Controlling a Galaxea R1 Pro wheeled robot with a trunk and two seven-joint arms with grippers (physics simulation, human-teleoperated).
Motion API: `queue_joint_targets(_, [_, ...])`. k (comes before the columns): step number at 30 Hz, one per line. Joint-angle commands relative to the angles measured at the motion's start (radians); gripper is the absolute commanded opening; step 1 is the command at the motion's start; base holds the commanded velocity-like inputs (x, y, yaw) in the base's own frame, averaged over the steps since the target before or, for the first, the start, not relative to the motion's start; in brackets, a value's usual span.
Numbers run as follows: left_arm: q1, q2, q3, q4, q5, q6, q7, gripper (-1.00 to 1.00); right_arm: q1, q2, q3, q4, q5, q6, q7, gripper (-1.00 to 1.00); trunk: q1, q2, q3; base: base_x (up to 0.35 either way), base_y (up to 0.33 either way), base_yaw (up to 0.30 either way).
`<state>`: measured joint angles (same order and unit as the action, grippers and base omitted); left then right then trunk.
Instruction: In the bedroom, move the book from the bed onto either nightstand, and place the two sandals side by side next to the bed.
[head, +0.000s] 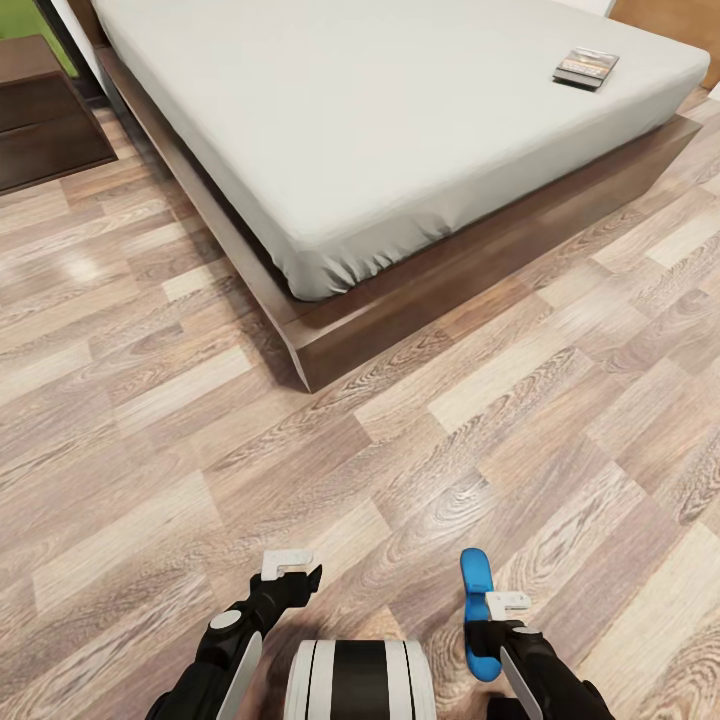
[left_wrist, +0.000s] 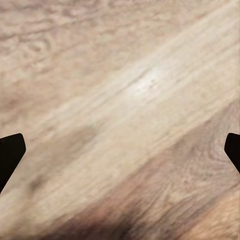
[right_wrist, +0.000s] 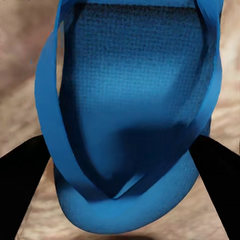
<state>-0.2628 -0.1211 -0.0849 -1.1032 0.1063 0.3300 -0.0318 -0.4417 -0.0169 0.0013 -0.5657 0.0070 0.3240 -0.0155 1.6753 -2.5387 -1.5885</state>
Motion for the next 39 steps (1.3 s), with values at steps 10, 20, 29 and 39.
queue_joint_targets(10, [0.0, 0.0, 0.001, -0.001, 0.01, 0.006, 0.0, 1.0, 0.0, 0.0, 0.0, -0.002, -0.002, 0.006, -0.002, -1.0, 0.0, 0.0, -0.001, 0.0, 0.0, 0.0])
queue_joint_targets(20, [0.0, 0.0, 0.001, -0.001, 0.01, 0.006, 0.0, 1.0, 0.0, 0.0, 0.0, -0.002, -0.002, 0.006, -0.002, -1.0, -0.001, 0.0, 0.003, 0.0, 0.0, 0.0])
queue_joint_targets(29, [0.0, 0.0, 0.001, -0.001, 0.01, 0.006, 0.0, 1.0, 0.001, 0.0, 0.0, -0.002, -0.002, 0.006, -0.002, -1.0, -0.005, 0.002, 0.038, 0.0, 0.0, 0.0])
queue_joint_targets(39, [0.0, 0.0, 0.001, -0.001, 0.011, 0.006, 0.0, 1.0, 0.0, 0.0, 0.0, -0.002, -0.002, 0.006, -0.002, -1.0, -0.009, 0.004, 0.077, 0.0, 0.0, 0.0])
